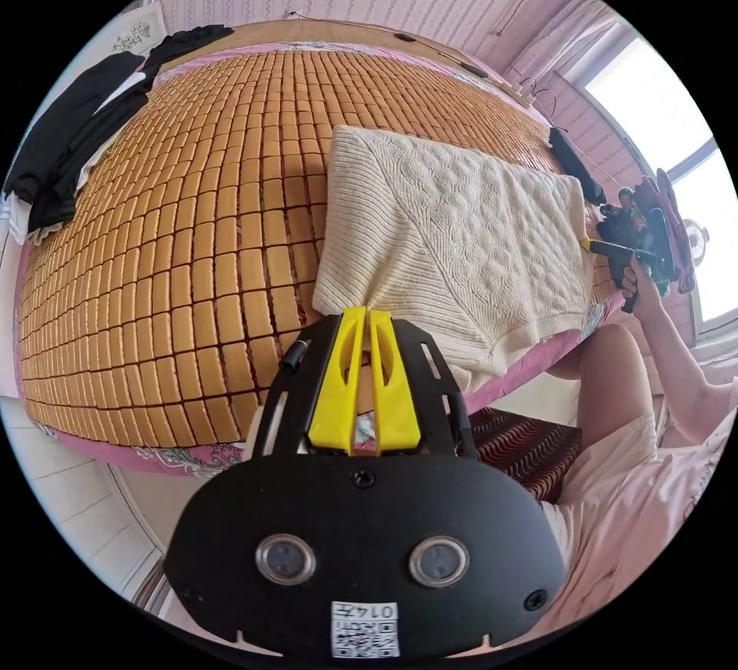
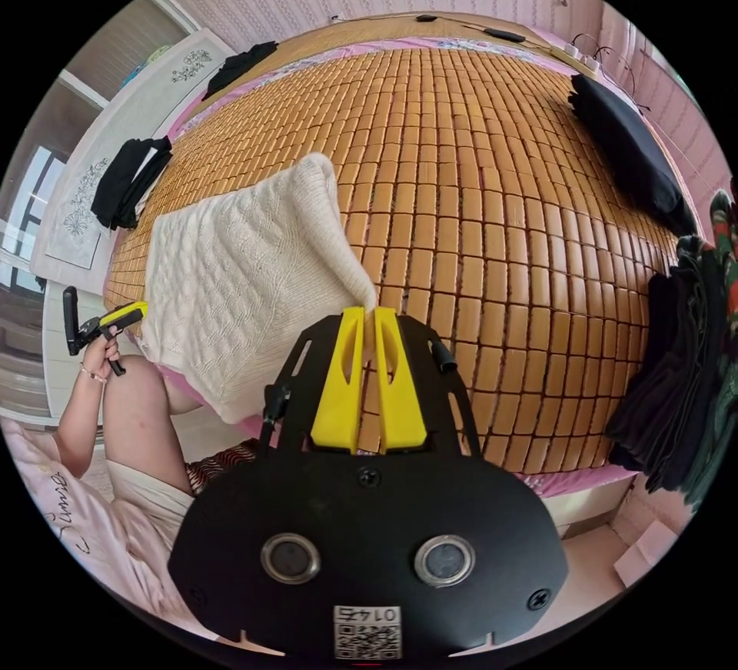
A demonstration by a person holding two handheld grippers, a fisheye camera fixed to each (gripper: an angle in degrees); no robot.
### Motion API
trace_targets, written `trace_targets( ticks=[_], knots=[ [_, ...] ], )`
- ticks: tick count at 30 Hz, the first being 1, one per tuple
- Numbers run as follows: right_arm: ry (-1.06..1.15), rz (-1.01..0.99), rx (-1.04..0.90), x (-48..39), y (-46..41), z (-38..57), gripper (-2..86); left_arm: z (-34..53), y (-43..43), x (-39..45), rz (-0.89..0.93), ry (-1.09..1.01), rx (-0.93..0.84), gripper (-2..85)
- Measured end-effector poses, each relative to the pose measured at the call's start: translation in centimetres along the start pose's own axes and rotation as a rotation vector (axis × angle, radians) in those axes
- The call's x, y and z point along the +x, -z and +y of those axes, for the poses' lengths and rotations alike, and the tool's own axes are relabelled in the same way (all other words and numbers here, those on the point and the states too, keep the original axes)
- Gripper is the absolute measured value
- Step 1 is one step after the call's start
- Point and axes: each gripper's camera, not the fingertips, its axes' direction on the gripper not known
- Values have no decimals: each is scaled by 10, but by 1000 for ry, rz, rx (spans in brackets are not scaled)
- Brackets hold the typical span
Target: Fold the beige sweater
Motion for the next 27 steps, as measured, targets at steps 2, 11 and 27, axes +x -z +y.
trace_targets(
  ticks=[2, 11, 27],
  knots=[
    [-5, -4, -21, -13, -9, -9, 24, 2, -4, -1, 7, -6, -18, -5],
    [189, 241, 166, -145, 6, -36, 3, 27, 20, 67, 152, -165, 221, -6],
    [994, 538, -221, -445, -183, -151, -10, 59, -105, 196, 65, -611, 98, -10]
  ],
)
